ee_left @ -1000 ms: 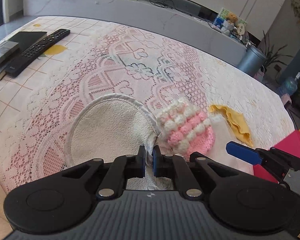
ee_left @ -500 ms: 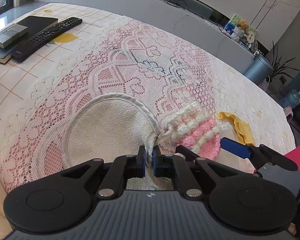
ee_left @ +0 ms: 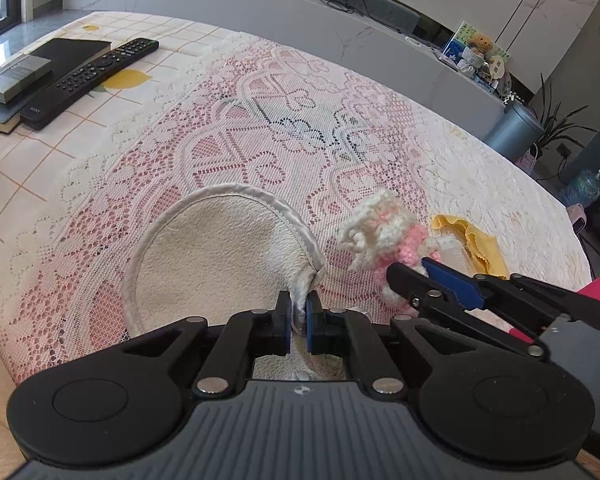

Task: Organize soft objects
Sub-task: 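Grasp the pink-and-white crochet item with the right tool, then carry the beige pad with the left tool while the right tool carries the crochet item to the orange box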

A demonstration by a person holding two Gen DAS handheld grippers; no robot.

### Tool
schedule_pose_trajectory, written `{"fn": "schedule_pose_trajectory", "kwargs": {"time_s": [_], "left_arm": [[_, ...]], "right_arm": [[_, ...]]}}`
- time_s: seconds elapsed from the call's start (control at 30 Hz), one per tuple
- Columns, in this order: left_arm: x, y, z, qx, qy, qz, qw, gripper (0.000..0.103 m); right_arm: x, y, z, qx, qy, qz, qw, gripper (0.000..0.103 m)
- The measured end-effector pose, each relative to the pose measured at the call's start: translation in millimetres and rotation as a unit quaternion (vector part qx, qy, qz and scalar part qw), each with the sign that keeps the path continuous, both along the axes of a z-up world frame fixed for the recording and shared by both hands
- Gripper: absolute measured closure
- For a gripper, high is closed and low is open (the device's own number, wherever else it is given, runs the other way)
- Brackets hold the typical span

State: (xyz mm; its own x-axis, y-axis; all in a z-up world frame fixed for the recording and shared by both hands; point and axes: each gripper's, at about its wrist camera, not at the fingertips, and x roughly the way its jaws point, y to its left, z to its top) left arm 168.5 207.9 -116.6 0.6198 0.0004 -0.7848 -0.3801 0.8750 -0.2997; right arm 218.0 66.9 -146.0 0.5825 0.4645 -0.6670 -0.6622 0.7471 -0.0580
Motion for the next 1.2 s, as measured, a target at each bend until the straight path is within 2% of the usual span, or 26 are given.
{"fn": "schedule_pose_trajectory", "kwargs": {"time_s": [0.23,0.33,0.47,0.53,0.73,0.93,1.0,1.2], "left_arm": [[-15,-10,22,-0.002,-0.031,-0.01,0.9995,0.096],[-26,-14,37,0.001,-0.047,-0.008,0.9989,0.096],[-43,-21,53,-0.033,-0.063,-0.015,0.9973,0.096],[-51,-31,62,-0.032,-0.072,-0.025,0.9966,0.096],[-68,-65,90,-0.029,-0.098,-0.059,0.993,0.096],[-79,-106,115,-0.029,-0.128,-0.111,0.9851,0.096],[-79,-122,122,-0.028,-0.136,-0.129,0.9819,0.096],[-71,-175,143,-0.02,-0.167,-0.199,0.9654,0.096]], "right_arm": [[-28,-21,35,0.026,-0.018,-0.009,0.999,0.087],[-40,-37,48,0.052,0.001,-0.018,0.998,0.087],[-56,-57,65,0.07,0.025,-0.034,0.997,0.087],[-65,-69,73,0.082,0.037,-0.042,0.995,0.087],[-97,-108,99,0.108,0.024,-0.065,0.992,0.087],[-118,-162,121,0.148,0.03,-0.106,0.983,0.087],[-124,-181,129,0.155,0.019,-0.122,0.98,0.087],[-136,-240,149,0.153,-0.014,-0.167,0.974,0.087]]}}
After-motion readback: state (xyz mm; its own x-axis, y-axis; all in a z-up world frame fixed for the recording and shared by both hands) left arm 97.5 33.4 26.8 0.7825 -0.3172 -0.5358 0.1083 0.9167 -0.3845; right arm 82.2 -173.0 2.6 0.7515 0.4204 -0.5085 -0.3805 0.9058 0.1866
